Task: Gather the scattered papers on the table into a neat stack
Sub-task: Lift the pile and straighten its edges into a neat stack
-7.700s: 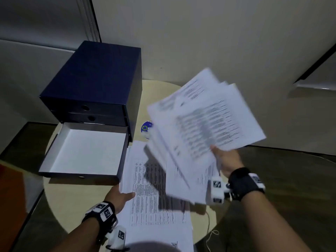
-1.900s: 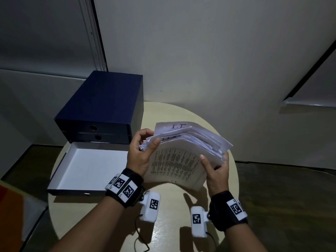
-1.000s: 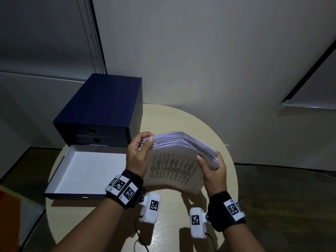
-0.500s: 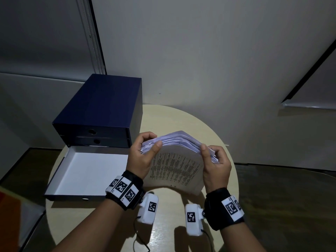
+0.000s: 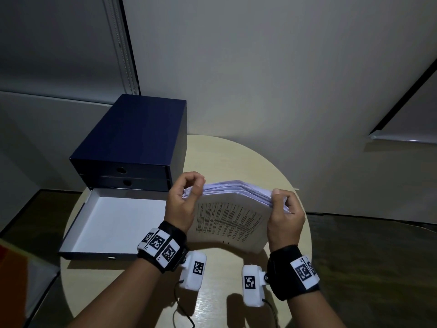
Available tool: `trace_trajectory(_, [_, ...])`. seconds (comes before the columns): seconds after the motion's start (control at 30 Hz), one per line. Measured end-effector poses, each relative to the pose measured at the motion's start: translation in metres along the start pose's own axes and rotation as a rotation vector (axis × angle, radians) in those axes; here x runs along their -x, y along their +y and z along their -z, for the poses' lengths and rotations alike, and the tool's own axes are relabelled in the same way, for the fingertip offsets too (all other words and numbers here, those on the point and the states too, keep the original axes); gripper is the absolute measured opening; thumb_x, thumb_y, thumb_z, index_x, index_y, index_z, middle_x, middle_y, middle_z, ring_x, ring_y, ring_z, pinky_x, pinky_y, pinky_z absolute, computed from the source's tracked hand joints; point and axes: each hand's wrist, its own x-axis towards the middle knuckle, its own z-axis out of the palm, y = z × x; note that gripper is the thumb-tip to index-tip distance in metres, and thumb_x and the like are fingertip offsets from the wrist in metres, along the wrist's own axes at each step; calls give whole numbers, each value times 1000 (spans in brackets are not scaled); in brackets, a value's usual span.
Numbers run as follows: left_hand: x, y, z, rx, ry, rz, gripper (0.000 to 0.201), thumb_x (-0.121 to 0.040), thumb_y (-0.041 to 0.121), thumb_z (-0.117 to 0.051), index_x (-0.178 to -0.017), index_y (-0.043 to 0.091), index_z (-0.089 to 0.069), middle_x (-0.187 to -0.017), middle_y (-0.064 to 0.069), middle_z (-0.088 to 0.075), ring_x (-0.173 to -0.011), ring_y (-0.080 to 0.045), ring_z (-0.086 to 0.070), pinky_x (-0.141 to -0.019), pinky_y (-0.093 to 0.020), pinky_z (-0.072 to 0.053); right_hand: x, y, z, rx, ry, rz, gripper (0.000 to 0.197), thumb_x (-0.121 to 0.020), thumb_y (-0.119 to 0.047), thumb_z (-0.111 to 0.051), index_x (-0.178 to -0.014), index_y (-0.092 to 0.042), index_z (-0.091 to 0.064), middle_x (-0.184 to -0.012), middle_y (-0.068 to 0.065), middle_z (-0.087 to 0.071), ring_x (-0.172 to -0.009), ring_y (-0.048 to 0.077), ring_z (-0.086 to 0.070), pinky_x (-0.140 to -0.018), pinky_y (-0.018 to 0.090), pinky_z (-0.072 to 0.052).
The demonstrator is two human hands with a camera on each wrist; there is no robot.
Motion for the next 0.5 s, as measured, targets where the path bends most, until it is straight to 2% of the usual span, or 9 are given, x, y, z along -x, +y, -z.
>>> trace_trajectory(0.07, [4,0,5,-35,-105,-14,41,-73,34,-73,-109,20,-59,-104,-1,-63,-99,-11,-61,-85,-21,-50,-3,4,2,-24,11,-8,38,-83,-48,-48,-82,-12,-61,-79,-4,-62,-72,0,-58,-60,16,-45])
trace_trajectory(0.1, [5,-2,7,-90,-150,-30,47,-71,25,-77,-113,25,-57,-108,0,-62,-103,-12,-60,-87,-19,-50,-4,6,3,-45,6,-17,33,-84,-44,-47,-82,-13,-61,-80,-2,-62,-75,6,-59,-63,24,-48])
trace_trajectory(0.17, [4,-4,9,-181,-192,-39,53,-71,4,-75,-111,32,-54,-110,4,-61,-106,-13,-59,-87,-17,-48,-6,13,5,-105,-19,-30,25,-86,-37,-47,-86,-16,-61,-85,-2,-64,-82,20,-60,-70,43,-49])
trace_trajectory(0.2, [3,-4,8,-196,-180,-28,54,-73,-4,-72,-108,33,-55,-107,8,-62,-104,-10,-59,-86,-15,-47,-5,15,6,-138,-44,-36,26,-87,-38,-48,-91,-16,-61,-89,-5,-64,-86,23,-60,-73,47,-49])
trace_trajectory(0.27, [1,-4,5,-180,-131,7,48,-77,-13,-66,-99,29,-58,-96,16,-64,-94,-6,-61,-82,-15,-47,-2,11,8,-186,-135,-32,35,-85,-42,-56,-107,-14,-58,-97,-16,-63,-93,18,-59,-78,43,-50])
trace_trajectory(0.3, [0,-4,4,-166,-107,25,43,-78,-14,-65,-94,26,-60,-91,16,-64,-89,-6,-61,-80,-16,-47,0,10,10,-190,-190,-15,43,-83,-40,-64,-115,-13,-54,-102,-19,-61,-98,15,-60,-81,37,-52])
trace_trajectory(0.37, [-1,-3,4,-132,-66,49,36,-79,-15,-64,-89,19,-60,-85,12,-63,-81,-5,-60,-76,-17,-48,4,16,17,-139,-275,31,55,-79,-17,-77,-125,-13,-48,-112,-18,-59,-108,10,-60,-86,26,-55])
trace_trajectory(0.43, [-2,0,5,-111,-38,69,30,-80,-15,-65,-88,14,-60,-85,6,-62,-78,-3,-59,-74,-16,-47,8,26,25,-80,-310,9,59,-77,2,-79,-125,-19,-52,-119,-19,-61,-113,8,-61,-91,24,-55])
trace_trajectory(0.5, [-3,5,7,-110,-51,101,27,-80,-13,-66,-89,12,-61,-87,4,-62,-77,0,-58,-73,-18,-47,12,26,26,-89,-341,-86,45,-78,-17,-83,-116,-28,-61,-113,-21,-68,-109,2,-64,-88,21,-56])
